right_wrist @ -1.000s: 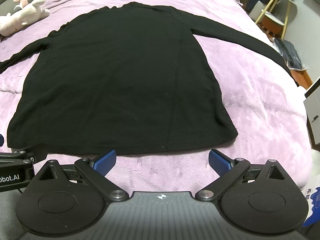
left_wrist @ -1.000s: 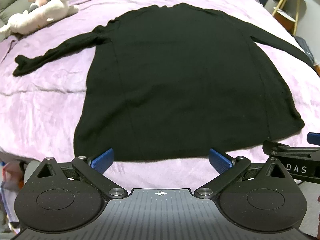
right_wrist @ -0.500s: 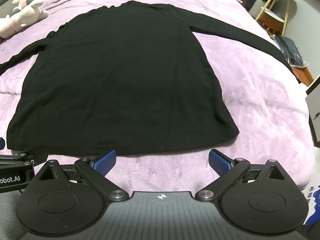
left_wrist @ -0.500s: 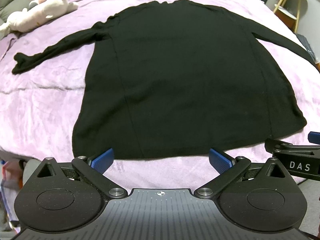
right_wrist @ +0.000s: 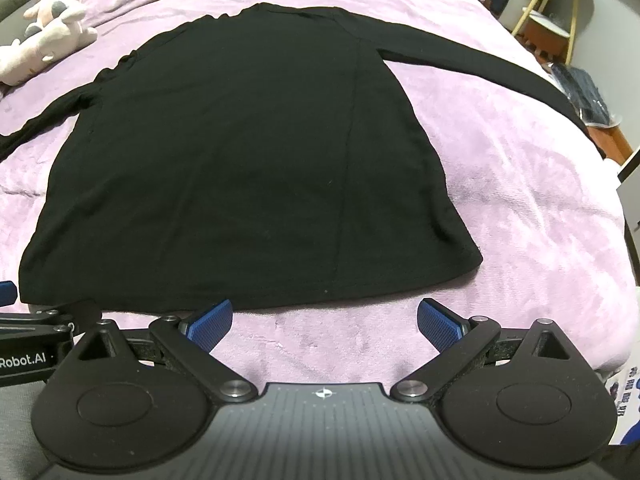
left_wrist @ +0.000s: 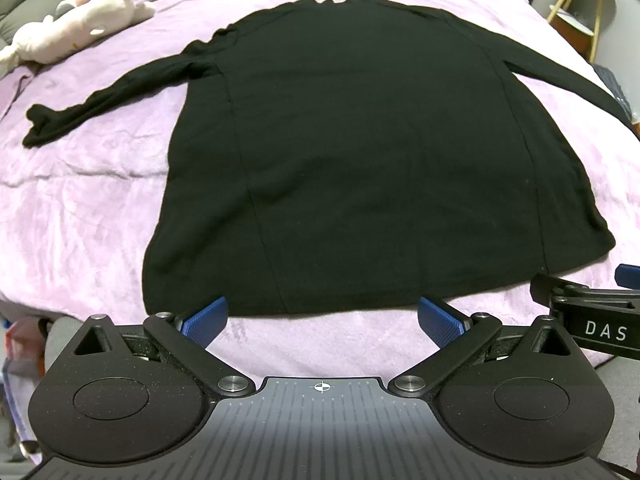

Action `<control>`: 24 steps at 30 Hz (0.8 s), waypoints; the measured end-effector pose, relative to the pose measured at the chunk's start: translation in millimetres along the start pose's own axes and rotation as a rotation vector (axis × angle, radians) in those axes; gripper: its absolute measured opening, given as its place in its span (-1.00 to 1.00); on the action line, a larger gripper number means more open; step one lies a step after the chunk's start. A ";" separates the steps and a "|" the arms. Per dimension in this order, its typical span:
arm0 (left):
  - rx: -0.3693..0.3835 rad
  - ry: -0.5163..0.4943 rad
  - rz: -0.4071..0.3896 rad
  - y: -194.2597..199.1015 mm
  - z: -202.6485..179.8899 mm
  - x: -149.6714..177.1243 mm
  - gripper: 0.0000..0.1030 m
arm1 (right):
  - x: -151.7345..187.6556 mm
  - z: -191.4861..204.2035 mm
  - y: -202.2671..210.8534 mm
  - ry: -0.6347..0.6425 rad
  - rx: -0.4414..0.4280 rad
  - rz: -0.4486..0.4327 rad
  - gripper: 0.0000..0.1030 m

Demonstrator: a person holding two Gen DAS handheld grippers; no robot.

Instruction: Fold small clothes

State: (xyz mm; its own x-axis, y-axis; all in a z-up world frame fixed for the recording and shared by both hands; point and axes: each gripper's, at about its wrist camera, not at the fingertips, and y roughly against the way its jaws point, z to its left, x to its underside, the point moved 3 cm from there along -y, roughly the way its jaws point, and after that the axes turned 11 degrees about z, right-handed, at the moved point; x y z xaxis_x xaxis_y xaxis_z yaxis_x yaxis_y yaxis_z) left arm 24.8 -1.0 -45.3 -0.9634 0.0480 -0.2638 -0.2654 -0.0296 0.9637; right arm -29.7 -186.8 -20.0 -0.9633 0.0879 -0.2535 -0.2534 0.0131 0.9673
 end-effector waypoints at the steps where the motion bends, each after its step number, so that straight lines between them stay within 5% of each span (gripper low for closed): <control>1: 0.000 0.000 0.000 -0.2 -0.4 0.4 1.00 | 0.2 0.2 0.0 0.002 -0.001 0.000 0.92; 24: 0.020 -0.021 0.036 -7.9 -8.5 -5.6 1.00 | -0.5 -13.0 -8.4 -0.046 -0.142 -0.041 0.92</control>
State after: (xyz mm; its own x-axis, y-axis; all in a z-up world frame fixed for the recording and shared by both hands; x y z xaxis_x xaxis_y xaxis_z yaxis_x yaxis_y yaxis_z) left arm 32.0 -9.5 -51.8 -0.9712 0.0679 -0.2282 -0.2295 -0.0118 0.9732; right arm -28.3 -199.8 -28.1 -0.9478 0.1355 -0.2887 -0.3052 -0.1230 0.9443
